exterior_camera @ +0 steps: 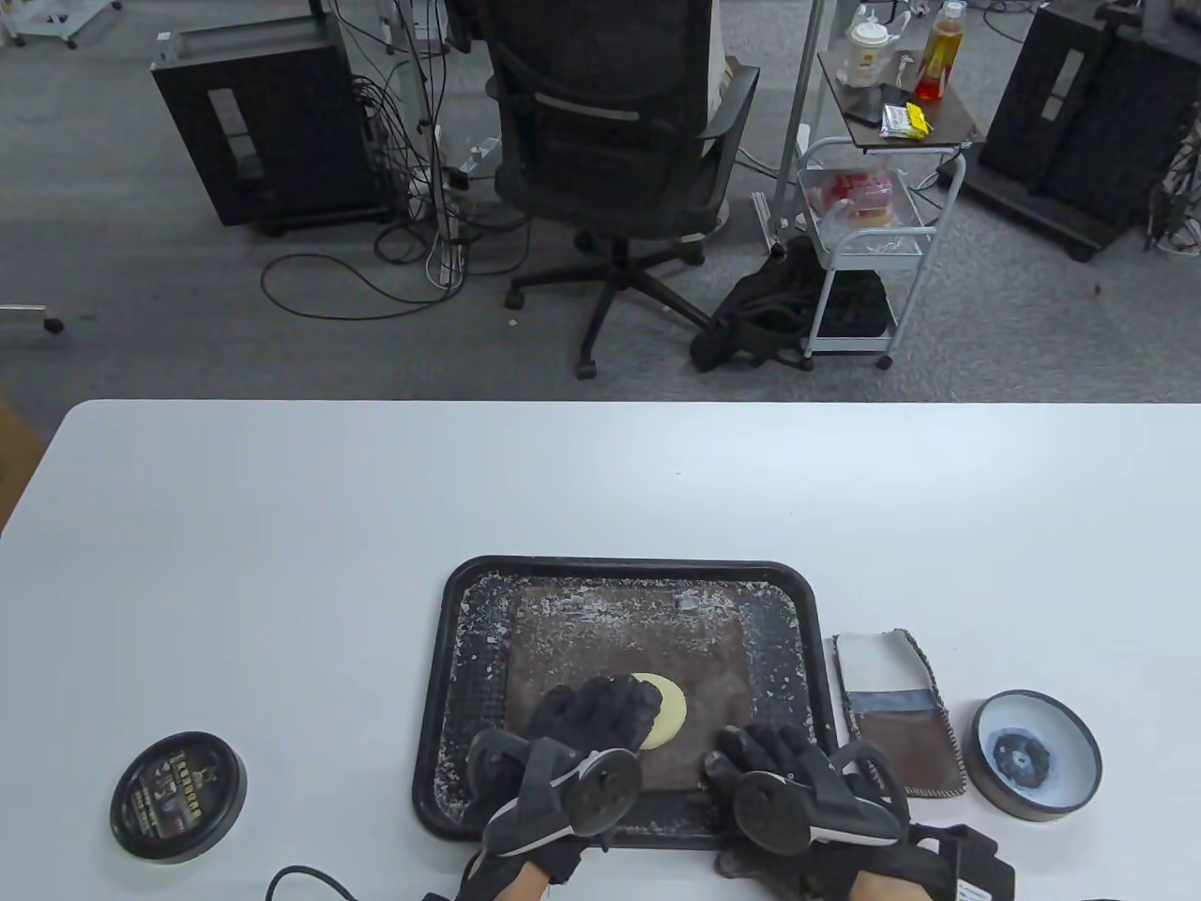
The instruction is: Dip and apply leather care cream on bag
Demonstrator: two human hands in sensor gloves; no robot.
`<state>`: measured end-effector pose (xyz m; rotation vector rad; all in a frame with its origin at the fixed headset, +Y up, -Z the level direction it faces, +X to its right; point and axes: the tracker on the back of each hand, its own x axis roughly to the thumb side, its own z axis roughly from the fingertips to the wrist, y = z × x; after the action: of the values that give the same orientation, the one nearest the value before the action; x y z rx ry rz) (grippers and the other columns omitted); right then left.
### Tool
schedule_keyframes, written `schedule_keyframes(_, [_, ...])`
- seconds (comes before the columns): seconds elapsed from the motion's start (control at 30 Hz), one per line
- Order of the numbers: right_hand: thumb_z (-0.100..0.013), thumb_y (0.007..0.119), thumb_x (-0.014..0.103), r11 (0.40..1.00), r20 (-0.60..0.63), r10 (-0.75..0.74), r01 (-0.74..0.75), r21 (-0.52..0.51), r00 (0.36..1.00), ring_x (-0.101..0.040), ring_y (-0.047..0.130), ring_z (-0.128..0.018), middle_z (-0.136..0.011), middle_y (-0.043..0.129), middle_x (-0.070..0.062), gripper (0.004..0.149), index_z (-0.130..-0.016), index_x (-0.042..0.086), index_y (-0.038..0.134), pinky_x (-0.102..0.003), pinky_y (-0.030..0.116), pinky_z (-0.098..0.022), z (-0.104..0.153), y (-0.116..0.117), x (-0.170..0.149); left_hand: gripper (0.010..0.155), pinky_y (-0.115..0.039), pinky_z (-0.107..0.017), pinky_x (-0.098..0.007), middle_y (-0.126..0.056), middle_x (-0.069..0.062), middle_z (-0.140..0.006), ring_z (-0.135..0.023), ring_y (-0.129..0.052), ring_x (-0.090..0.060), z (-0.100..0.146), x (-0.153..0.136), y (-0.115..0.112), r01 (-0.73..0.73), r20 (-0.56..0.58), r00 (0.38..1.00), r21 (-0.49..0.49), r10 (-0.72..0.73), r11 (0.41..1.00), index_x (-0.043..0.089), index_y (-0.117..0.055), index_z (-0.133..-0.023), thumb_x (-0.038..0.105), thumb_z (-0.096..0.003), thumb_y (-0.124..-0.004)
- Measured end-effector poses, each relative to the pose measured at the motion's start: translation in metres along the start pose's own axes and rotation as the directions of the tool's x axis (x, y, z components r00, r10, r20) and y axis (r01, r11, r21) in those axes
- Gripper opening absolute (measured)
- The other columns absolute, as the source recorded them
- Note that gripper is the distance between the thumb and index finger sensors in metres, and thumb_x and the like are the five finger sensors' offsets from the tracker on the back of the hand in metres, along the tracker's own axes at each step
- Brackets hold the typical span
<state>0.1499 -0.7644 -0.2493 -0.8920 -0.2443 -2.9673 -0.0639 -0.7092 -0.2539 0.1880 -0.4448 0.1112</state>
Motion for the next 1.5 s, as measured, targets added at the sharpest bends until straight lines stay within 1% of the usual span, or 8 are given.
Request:
schedule_keyframes(0.23, [-0.028, 0.089, 0.061, 0.998, 0.014, -0.023, 0.024, -0.05, 1.0, -0.036, 0.077, -0.095, -0.105, 0.068, -0.007, 0.08, -0.097, 0.021, 0.077, -0.053, 0.061, -0.071, 0.003, -0.003, -0.002, 0.059, -0.072, -0.068, -0.047, -0.078, 0.009, -0.102, -0.094, -0.086, -0.017, -0.013, 0.012, 0.009, 0.069, 0.005, 0.998, 0.032, -0.069, 0.997, 0.039, -0.068, -0.097, 0.044, -0.0401, -0.081])
schedule_keyframes(0.4, [-0.031, 0.087, 0.06, 0.998, 0.015, -0.064, 0.064, -0.026, 0.998, -0.036, 0.072, -0.097, -0.108, 0.063, -0.006, 0.081, -0.1, 0.022, 0.071, -0.053, 0.058, -0.071, 0.006, 0.002, -0.007, 0.059, -0.071, -0.07, -0.047, -0.077, 0.01, -0.103, -0.095, -0.084, -0.016, -0.054, 0.027, 0.027, 0.137, -0.013, 0.991, 0.014, -0.136, 0.991, 0.04, -0.066, -0.098, 0.044, -0.0404, -0.081])
schedule_keyframes(0.5, [-0.033, 0.085, 0.06, 0.994, 0.018, -0.113, 0.113, 0.0, 0.993, -0.036, 0.067, -0.099, -0.11, 0.058, -0.006, 0.081, -0.103, 0.023, 0.067, -0.054, 0.056, -0.071, 0.007, 0.003, -0.013, 0.06, -0.07, -0.07, -0.047, -0.075, 0.011, -0.104, -0.097, -0.083, -0.015, -0.08, 0.034, 0.026, 0.117, -0.024, 0.993, -0.006, -0.117, 0.993, 0.041, -0.066, -0.098, 0.044, -0.0403, -0.081])
schedule_keyframes(0.63, [-0.034, 0.084, 0.06, 0.978, 0.016, -0.209, 0.209, 0.025, 0.978, -0.036, 0.063, -0.1, -0.11, 0.056, -0.007, 0.081, -0.104, 0.022, 0.066, -0.055, 0.054, -0.071, 0.006, 0.004, -0.02, 0.06, -0.069, -0.072, -0.047, -0.074, 0.013, -0.105, -0.098, -0.08, -0.014, -0.113, 0.044, 0.001, 0.078, -0.009, 0.997, -0.05, -0.079, 0.996, 0.043, -0.066, -0.097, 0.043, -0.0398, -0.081])
schedule_keyframes(0.83, [-0.035, 0.084, 0.06, 0.971, 0.019, -0.236, 0.235, 0.045, 0.972, -0.037, 0.062, -0.1, -0.111, 0.055, -0.006, 0.081, -0.104, 0.022, 0.065, -0.055, 0.053, -0.072, 0.006, 0.004, -0.023, 0.059, -0.067, -0.072, -0.048, -0.074, 0.014, -0.105, -0.099, -0.079, -0.014, -0.14, 0.056, -0.047, 0.09, -0.02, 0.995, -0.127, -0.093, 0.988, 0.044, -0.067, -0.096, 0.042, -0.0393, -0.082])
schedule_keyframes(0.93, [-0.035, 0.084, 0.059, 0.967, 0.019, -0.251, 0.249, 0.053, 0.968, -0.037, 0.061, -0.1, -0.111, 0.055, -0.007, 0.081, -0.104, 0.022, 0.065, -0.055, 0.053, -0.072, 0.005, 0.004, -0.025, 0.059, -0.067, -0.072, -0.048, -0.073, 0.014, -0.105, -0.099, -0.078, -0.014, -0.143, 0.063, -0.061, 0.146, -0.019, 0.988, -0.146, -0.151, 0.978, 0.045, -0.066, -0.096, 0.042, -0.0394, -0.082])
schedule_keyframes(1.17, [-0.036, 0.083, 0.059, 0.958, 0.014, -0.281, 0.28, 0.058, 0.96, -0.036, 0.061, -0.1, -0.11, 0.057, -0.006, 0.079, -0.104, 0.022, 0.067, -0.055, 0.053, -0.072, 0.004, 0.004, -0.027, 0.058, -0.067, -0.072, -0.048, -0.073, 0.017, -0.104, -0.1, -0.078, -0.012, -0.137, 0.066, -0.062, 0.358, 0.015, 0.933, -0.157, -0.36, 0.92, 0.048, -0.068, -0.094, 0.041, -0.0388, -0.083])
schedule_keyframes(1.5, [-0.036, 0.083, 0.058, 0.964, 0.011, -0.261, 0.261, 0.055, 0.965, -0.037, 0.062, -0.1, -0.11, 0.056, -0.006, 0.078, -0.103, 0.021, 0.067, -0.055, 0.053, -0.071, 0.004, 0.005, -0.026, 0.057, -0.067, -0.073, -0.048, -0.074, 0.017, -0.104, -0.099, -0.079, -0.012, -0.114, 0.015, -0.06, 0.434, -0.115, 0.869, -0.292, -0.481, 0.852, 0.047, -0.068, -0.094, 0.041, -0.0388, -0.083])
